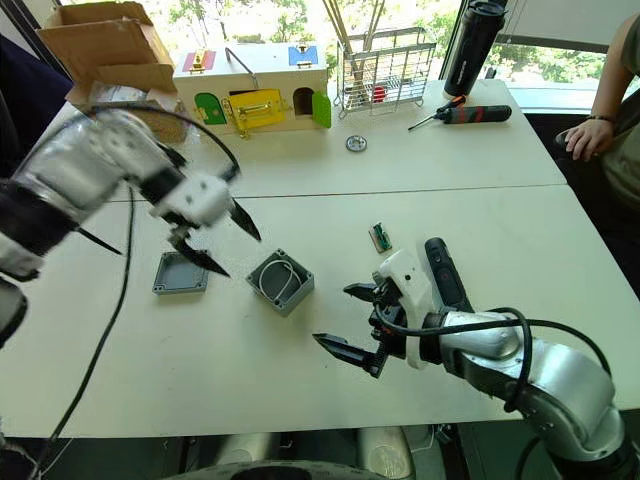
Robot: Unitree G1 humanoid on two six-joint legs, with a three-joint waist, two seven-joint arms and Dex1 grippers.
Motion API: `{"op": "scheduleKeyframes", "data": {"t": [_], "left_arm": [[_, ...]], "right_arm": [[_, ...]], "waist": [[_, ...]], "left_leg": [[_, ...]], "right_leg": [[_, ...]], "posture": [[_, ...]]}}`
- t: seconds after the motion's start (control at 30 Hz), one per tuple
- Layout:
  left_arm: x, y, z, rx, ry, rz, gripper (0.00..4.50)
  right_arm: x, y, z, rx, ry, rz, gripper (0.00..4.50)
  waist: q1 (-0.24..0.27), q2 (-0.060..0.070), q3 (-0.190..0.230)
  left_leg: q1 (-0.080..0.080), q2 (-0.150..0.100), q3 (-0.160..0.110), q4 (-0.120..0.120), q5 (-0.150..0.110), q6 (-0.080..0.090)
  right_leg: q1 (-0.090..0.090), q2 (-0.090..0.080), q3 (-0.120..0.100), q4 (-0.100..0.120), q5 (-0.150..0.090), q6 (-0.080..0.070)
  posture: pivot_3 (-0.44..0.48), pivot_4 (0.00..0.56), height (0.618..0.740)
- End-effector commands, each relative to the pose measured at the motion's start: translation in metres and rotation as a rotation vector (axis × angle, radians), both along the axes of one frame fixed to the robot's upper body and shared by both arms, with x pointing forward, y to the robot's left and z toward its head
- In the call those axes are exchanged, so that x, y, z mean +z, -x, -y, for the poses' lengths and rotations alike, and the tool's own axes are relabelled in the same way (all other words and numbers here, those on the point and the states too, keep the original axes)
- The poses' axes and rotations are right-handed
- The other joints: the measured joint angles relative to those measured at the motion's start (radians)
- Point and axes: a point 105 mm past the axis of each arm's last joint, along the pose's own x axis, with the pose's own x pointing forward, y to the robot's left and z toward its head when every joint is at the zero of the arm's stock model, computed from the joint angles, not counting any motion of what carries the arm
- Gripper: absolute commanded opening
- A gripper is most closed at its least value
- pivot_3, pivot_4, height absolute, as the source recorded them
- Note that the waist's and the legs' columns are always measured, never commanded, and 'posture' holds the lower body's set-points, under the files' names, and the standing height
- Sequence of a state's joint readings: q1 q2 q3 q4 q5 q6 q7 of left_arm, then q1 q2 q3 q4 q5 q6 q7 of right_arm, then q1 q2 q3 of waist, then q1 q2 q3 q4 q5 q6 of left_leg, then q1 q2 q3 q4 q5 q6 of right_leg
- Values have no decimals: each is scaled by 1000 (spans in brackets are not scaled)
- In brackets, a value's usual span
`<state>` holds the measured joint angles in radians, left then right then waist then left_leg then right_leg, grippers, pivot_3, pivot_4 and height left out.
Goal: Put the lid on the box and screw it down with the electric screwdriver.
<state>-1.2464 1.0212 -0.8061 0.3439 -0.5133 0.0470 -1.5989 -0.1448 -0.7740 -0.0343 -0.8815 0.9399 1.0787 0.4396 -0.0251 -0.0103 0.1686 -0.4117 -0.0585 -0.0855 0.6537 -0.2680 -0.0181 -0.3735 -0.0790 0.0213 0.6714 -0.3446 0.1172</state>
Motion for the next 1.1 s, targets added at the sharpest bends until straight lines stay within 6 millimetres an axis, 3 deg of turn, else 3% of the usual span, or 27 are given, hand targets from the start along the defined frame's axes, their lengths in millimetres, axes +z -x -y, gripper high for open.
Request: {"op": "scheduleKeyframes", "data": {"t": [0.03,0.13,0.27,0.33,0.43,0.6,0.73,1.1], "left_arm": [[29,-11,-23,389,149,-48,3677],[31,-18,-44,697,233,-58,3677],[4,-27,-101,1305,228,-101,3677],[-16,-18,-134,1574,192,-119,3677],[-40,2,-159,1782,165,-170,3677],[-59,11,-178,1924,183,-154,3677],[-69,7,-163,1893,233,-210,3677],[-88,2,-142,1850,216,-283,3677]], "right_arm": [[24,-11,4,38,-20,91,4500],[37,-23,5,58,-23,148,4500],[55,-34,-4,115,-61,228,4500],[54,-34,-11,166,-45,235,4500],[47,-35,-21,228,-18,239,4500],[31,-36,-30,275,43,241,4500],[26,-34,-33,272,58,248,4500],[28,-33,-34,220,56,260,4500]], "waist": [[-7,0,0],[-19,0,0],[-21,0,0],[-21,0,0],[-22,0,0],[-1,-2,-1],[20,-3,-1],[8,-4,-2]], "left_leg": [[0,0,0,0,-2,4],[1,0,-1,0,-3,5],[1,0,-2,6,-3,6],[0,0,-2,7,-4,6],[1,0,-2,7,-4,7],[-4,0,-3,10,-4,6],[-8,-2,-2,11,-2,3],[-14,-4,-1,11,-2,2]], "right_leg": [[0,0,0,0,0,0],[0,0,0,3,-1,1],[-1,0,0,13,-1,1],[-2,1,0,14,-1,1],[-4,1,0,15,-1,1],[-8,-3,0,16,-1,1],[-15,-4,1,15,-1,1],[-19,-8,1,16,-1,1]], "posture": [[0,150,740],[0,150,740],[0,150,740],[0,150,740],[0,150,740],[0,150,740],[0,150,740],[0,150,740]]}}
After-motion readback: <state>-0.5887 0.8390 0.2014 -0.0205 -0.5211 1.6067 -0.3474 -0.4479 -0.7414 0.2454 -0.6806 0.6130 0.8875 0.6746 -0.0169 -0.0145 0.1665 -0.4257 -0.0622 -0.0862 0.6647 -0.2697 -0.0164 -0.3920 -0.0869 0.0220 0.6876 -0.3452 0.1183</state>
